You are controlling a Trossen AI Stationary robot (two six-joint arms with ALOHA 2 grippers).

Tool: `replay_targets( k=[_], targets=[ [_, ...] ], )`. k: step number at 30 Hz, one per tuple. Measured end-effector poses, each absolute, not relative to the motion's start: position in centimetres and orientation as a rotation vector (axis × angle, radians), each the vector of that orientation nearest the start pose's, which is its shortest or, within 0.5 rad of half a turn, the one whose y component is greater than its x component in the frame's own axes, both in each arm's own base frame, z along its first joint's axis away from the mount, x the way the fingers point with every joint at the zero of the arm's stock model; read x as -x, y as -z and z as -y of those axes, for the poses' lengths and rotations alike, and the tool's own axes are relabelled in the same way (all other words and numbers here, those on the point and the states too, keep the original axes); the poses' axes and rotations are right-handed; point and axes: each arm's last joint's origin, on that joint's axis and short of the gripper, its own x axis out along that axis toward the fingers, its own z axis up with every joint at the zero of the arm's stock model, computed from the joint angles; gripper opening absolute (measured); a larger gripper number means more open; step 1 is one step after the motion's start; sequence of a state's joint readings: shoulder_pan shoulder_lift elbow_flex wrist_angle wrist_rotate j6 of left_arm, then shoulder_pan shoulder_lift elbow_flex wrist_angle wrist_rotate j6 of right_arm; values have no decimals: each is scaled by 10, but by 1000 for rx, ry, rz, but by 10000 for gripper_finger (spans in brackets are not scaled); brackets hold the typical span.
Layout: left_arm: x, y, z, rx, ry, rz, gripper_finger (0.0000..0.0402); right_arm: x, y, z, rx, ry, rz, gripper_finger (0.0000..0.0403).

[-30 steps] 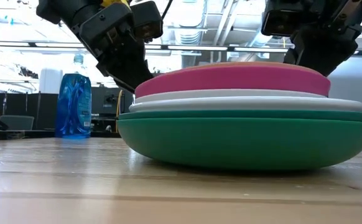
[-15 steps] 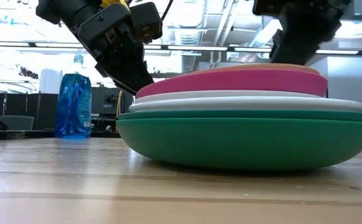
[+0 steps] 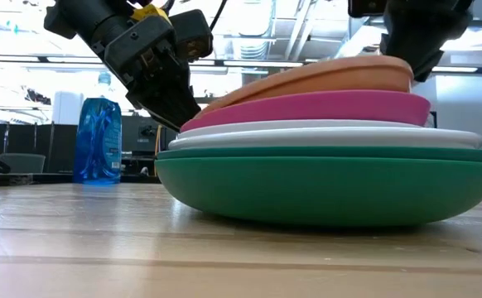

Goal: Sort dishes
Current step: Put the brown plate in the dish rack

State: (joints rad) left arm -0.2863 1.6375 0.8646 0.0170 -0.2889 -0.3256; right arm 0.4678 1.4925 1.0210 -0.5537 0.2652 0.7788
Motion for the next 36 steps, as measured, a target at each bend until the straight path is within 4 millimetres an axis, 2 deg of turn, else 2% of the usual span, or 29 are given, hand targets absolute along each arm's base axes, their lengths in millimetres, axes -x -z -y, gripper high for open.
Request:
replay_targets(
  k=[6, 12, 15, 20, 25, 32, 36],
  targets=[
    [-313, -173, 84, 97, -120, -714, 107, -268, -231, -133, -271, 101, -909, 132],
    [-313, -173, 84, 93, -118, -715, 107, -265, -235, -151, -51, -77, -856, 216],
    [-313, -173, 84, 91, -118, -716, 107, -261, -237, -162, 38, -158, -825, 243],
    [-313, -173, 84, 90, -117, -716, 107, -258, -238, -170, 90, -210, -796, 249],
    [-313, -173, 84, 91, -117, -716, 107, -264, -238, -162, 126, -204, -787, 249],
    [-313, -173, 84, 91, -117, -716, 107, -271, -237, -151, 50, -295, -832, 248],
    [-313, -173, 84, 93, -117, -716, 107, -272, -233, -146, 111, -333, -842, 248]
  ],
)
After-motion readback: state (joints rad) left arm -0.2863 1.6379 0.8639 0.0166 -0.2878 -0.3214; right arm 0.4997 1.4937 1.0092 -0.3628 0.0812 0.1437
